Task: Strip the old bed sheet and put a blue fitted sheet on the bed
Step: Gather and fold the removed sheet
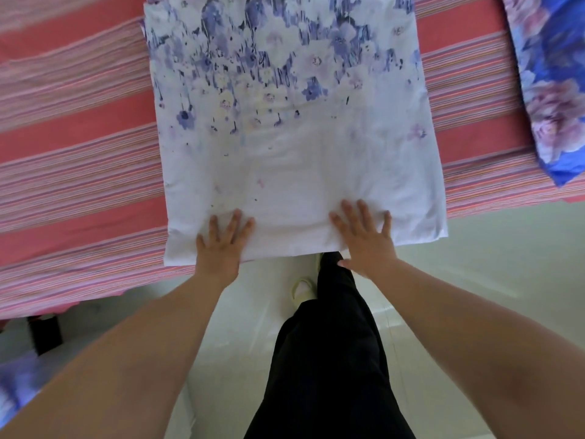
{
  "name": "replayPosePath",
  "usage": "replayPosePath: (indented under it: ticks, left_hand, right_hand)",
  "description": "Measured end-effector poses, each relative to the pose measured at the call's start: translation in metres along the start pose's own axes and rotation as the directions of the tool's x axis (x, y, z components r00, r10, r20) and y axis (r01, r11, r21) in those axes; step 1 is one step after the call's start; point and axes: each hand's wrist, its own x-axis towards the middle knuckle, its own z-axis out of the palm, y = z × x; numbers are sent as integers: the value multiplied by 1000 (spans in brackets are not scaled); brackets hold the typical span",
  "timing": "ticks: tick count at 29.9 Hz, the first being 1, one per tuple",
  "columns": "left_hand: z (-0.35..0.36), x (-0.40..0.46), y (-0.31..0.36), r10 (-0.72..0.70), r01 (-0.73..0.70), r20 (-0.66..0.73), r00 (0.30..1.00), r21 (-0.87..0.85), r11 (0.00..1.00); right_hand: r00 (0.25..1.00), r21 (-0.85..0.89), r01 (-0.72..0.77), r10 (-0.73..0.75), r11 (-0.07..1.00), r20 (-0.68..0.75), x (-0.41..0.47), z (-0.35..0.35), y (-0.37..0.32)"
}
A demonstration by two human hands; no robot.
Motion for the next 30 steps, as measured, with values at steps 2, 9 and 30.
replayPosePath:
  ticks: [2,9,30]
  left_hand:
    - [3,4,-12,-99,99,-19,995,-11,995]
    - [-2,14,-37,-96,103,182,979,-28,994]
    - [-168,15,-25,111,-38,231,967,-298,954]
  right_hand:
    - [998,-25,-54,53,998,-40,2,4,11]
    - [987,-70,-156,152,985,-61,10,3,3]
    - [819,-180,174,-41,968,572,75,-254,48]
